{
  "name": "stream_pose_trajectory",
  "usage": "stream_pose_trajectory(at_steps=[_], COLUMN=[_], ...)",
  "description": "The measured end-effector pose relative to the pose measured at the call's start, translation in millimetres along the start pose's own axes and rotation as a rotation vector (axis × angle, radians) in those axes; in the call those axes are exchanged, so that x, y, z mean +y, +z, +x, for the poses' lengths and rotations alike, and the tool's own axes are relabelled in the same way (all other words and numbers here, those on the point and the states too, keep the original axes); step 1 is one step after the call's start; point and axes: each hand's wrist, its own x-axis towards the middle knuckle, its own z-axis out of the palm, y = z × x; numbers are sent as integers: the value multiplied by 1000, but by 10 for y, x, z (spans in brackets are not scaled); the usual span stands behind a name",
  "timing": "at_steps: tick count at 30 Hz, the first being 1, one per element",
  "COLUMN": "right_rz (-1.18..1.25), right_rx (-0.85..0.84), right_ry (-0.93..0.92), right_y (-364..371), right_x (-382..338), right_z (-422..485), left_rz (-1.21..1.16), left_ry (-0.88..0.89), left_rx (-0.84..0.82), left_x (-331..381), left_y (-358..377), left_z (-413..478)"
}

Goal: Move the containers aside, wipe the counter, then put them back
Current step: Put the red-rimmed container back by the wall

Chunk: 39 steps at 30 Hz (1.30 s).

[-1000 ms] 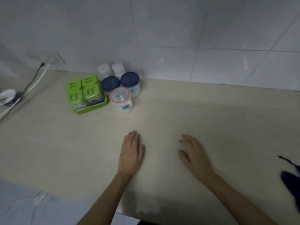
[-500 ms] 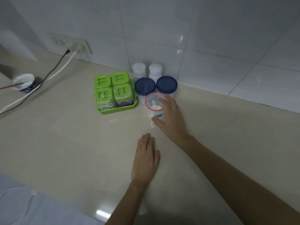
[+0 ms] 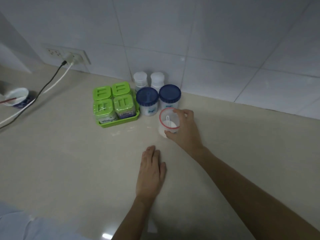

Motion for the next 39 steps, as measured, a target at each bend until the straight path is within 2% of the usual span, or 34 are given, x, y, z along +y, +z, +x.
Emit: stream_pose_trajectory(at_steps=[5,13,17,25,33,39], right_rz=[10,-102,-143,-174,-179,-230], right_rx=[118,291,326,354,413,424], right_ry=[100,368,422,426,435,412], right_y=[-685,-1809,-2242,-2738,-3122,-3264], right_x=[577,1649,2035,2678,3260,3602], right_z=[-535,-1084,-1136,-953,-378,-140], left_rz=[-51,-11,-36,-69,-131,-121], left_ry=[143,349,397,300,307,240], left_rx=[30,-152,-158,-128,-83,-73], left_x=[169,1549,2142,2564,2525,2577], left_y=[-88,433,755,1097,1363,1389], left_z=[47,625,645,720,608,658])
